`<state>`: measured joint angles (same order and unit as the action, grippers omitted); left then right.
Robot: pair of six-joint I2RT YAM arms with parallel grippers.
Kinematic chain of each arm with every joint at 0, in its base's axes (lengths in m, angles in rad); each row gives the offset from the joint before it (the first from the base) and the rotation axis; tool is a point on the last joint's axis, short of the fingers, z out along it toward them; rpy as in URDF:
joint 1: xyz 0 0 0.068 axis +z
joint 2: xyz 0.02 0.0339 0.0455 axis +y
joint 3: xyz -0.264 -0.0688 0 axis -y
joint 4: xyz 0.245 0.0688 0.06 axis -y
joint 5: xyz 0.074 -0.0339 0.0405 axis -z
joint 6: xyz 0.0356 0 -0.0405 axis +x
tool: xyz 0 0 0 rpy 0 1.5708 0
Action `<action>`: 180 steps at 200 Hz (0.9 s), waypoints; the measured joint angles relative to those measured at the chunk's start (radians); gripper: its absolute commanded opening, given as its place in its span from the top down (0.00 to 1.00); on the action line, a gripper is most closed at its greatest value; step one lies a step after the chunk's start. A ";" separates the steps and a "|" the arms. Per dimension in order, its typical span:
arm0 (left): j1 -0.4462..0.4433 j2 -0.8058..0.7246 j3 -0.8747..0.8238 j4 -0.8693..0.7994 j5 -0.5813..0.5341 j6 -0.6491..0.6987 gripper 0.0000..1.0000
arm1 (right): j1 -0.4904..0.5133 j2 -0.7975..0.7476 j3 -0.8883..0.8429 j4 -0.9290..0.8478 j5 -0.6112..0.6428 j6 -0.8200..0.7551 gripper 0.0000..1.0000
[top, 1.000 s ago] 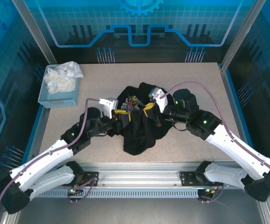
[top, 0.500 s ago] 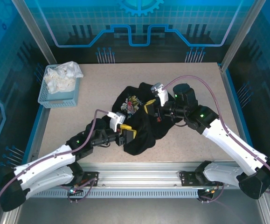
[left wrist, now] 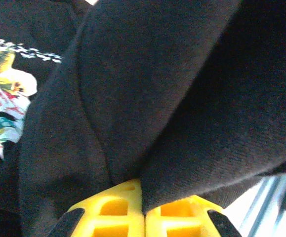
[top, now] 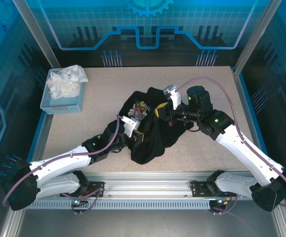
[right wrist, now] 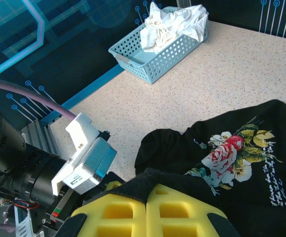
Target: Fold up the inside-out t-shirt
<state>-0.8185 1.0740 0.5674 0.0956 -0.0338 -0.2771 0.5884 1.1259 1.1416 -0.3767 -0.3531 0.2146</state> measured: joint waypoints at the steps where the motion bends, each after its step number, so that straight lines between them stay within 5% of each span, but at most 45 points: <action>1: 0.000 0.000 0.000 0.000 -0.002 0.000 0.96 | 0.000 0.000 0.000 0.000 -0.001 0.000 1.00; 40: 0.024 0.000 -0.002 0.063 0.041 0.043 1.00 | -0.013 0.000 0.005 -0.006 -0.036 0.008 1.00; 105: 0.029 -0.078 -0.080 0.320 0.406 0.078 1.00 | -0.055 0.000 0.005 -0.026 -0.068 0.010 1.00; 155: 0.017 -0.087 -0.080 0.362 0.552 0.148 1.00 | -0.060 0.009 0.005 -0.035 -0.102 0.005 1.00; 180: 0.014 -0.085 -0.080 0.329 0.549 0.195 0.81 | -0.060 0.011 0.005 -0.039 -0.108 0.001 1.00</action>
<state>-0.8043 0.9890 0.4873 0.4244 0.5152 -0.0818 0.5285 1.1370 1.1465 -0.4160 -0.4614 0.2153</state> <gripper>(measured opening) 0.135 0.057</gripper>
